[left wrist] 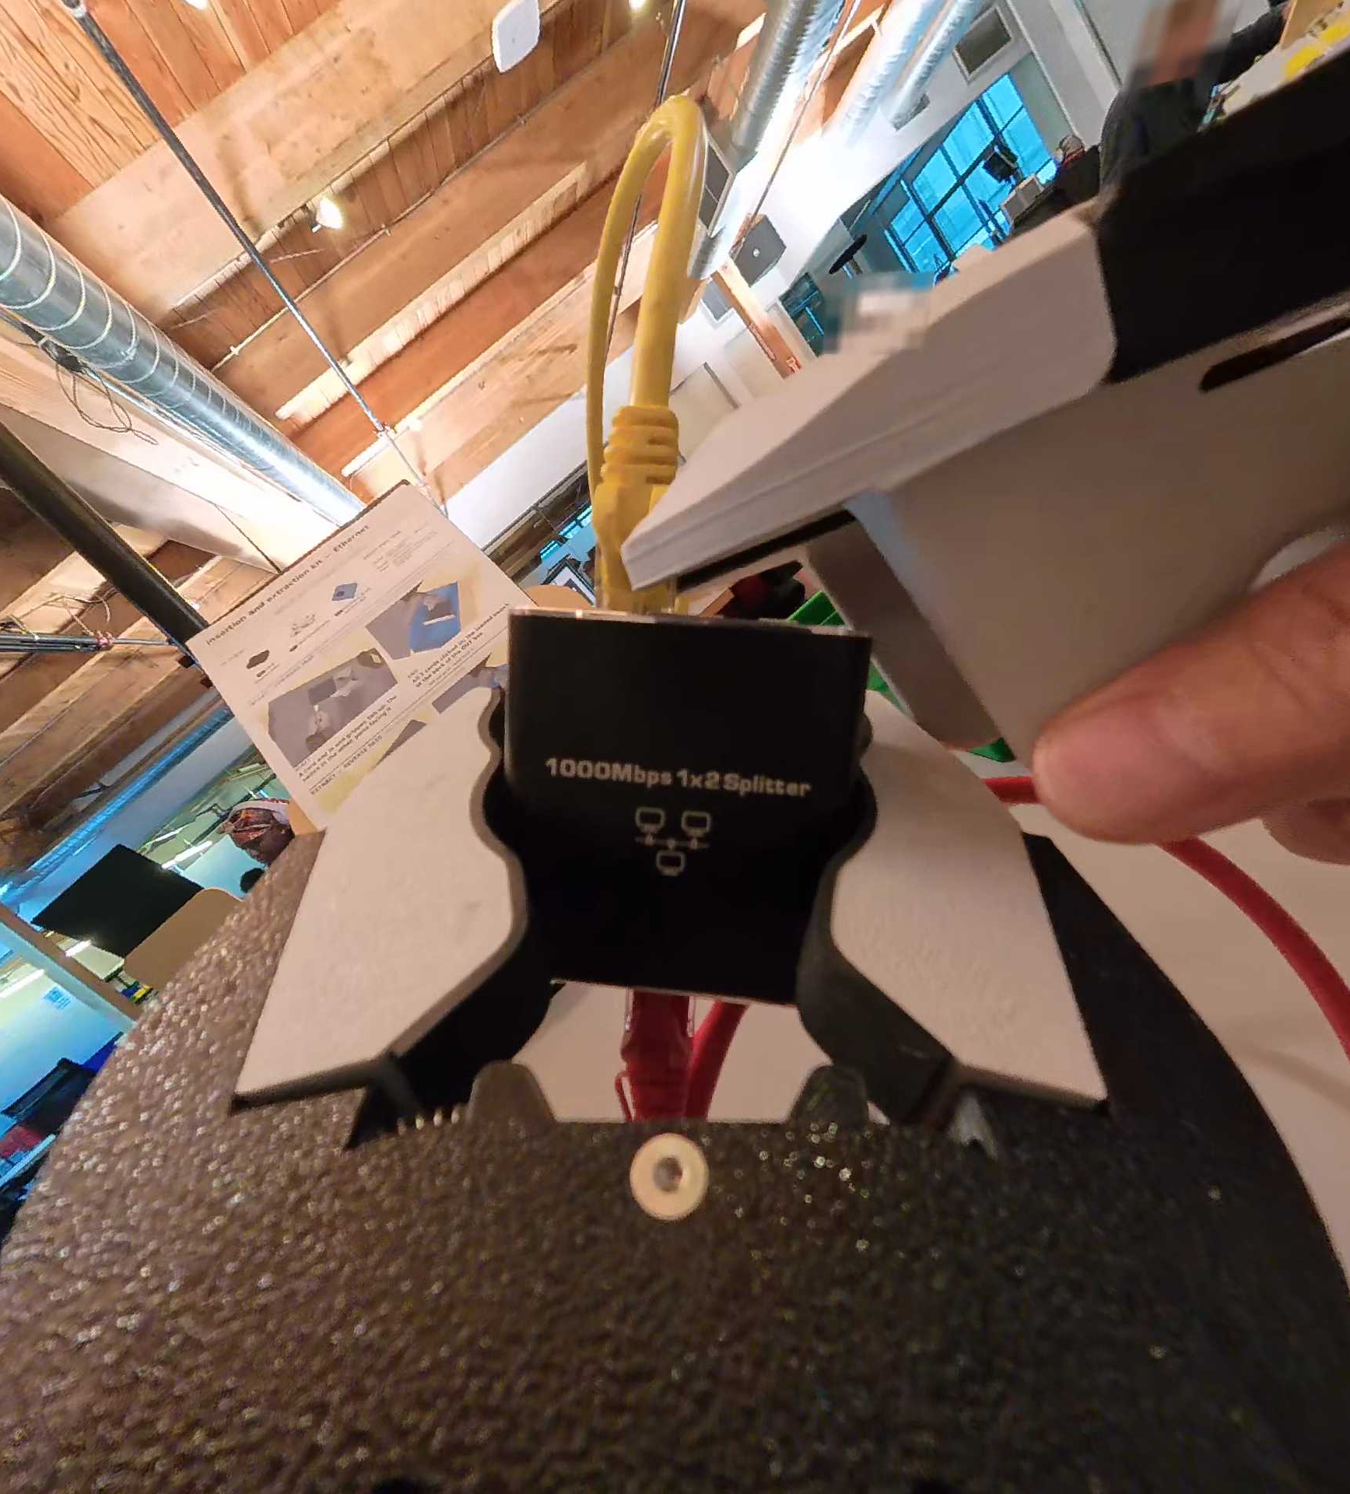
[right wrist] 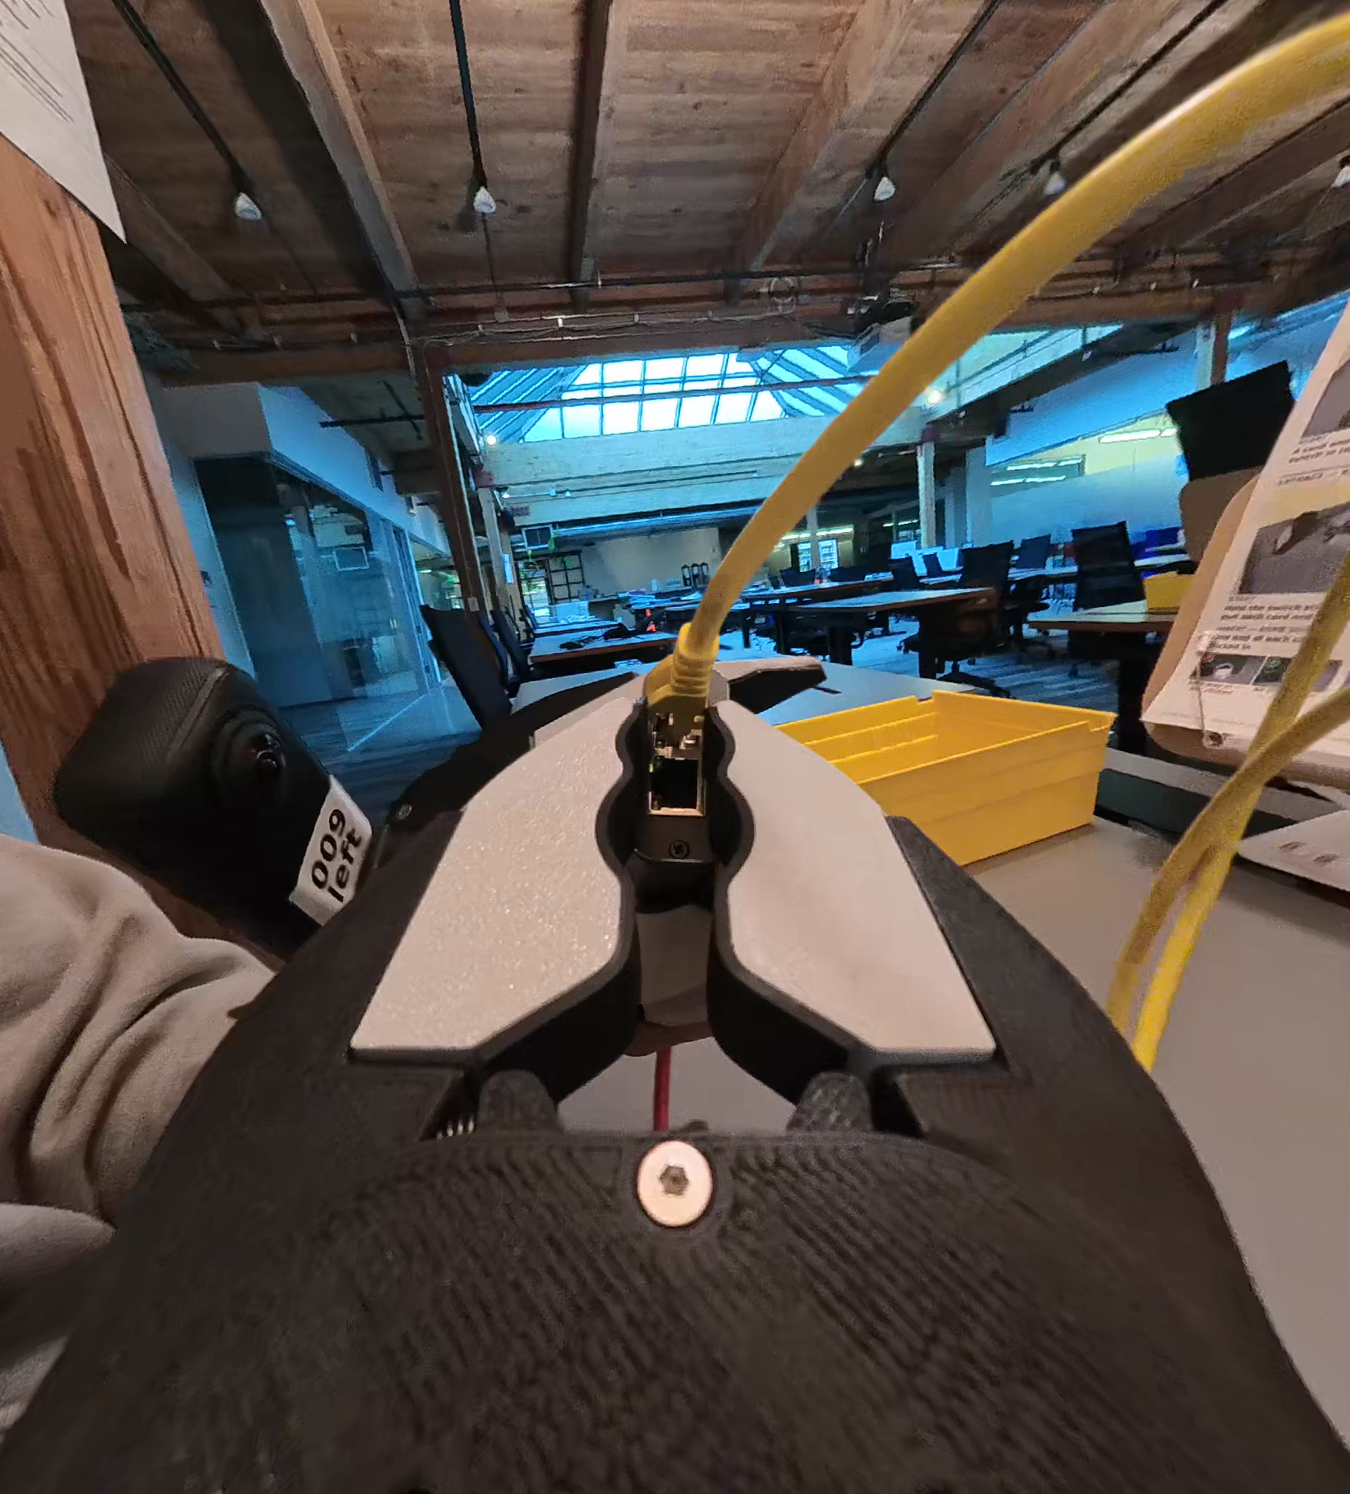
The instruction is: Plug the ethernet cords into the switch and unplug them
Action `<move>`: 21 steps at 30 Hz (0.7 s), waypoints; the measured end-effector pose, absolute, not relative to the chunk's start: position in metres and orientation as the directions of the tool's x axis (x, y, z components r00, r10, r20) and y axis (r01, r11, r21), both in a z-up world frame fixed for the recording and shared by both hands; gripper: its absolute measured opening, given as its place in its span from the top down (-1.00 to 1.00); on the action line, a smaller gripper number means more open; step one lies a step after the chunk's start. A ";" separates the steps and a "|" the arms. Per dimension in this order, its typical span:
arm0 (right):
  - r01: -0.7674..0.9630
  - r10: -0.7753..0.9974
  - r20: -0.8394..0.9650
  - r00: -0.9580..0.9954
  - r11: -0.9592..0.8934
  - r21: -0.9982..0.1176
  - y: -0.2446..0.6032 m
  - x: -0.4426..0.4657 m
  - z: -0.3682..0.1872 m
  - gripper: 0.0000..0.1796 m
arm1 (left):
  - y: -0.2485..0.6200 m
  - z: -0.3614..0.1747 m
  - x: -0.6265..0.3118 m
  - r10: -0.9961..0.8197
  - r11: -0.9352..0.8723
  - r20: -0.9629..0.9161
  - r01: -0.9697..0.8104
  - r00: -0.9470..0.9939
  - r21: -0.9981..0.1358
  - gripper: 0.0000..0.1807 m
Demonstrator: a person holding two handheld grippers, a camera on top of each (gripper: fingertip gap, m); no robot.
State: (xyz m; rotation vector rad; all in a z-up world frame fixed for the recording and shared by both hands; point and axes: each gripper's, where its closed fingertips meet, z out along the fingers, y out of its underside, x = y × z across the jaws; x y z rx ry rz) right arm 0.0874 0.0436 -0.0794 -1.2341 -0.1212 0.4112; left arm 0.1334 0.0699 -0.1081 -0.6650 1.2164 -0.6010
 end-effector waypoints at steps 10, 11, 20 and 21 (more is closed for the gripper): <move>-0.228 0.337 -0.127 0.933 0.277 -0.933 0.043 0.087 -0.075 0.85 | 0.069 -0.113 0.134 -0.717 0.682 -0.654 0.047 0.241 -0.730 0.16; -0.246 0.339 -0.144 0.930 0.278 -0.929 0.043 0.088 -0.075 0.85 | 0.069 -0.114 0.134 -0.714 0.684 -0.658 0.036 0.238 -0.729 0.16; -0.128 0.267 -0.056 0.962 0.259 -0.957 0.042 0.090 -0.079 0.85 | 0.064 -0.117 0.139 -0.702 0.702 -0.686 0.023 0.194 -0.712 0.16; -0.125 0.264 -0.056 0.963 0.254 -0.959 0.043 0.090 -0.081 0.85 | 0.063 -0.118 0.140 -0.686 0.716 -0.701 0.005 0.194 -0.698 0.15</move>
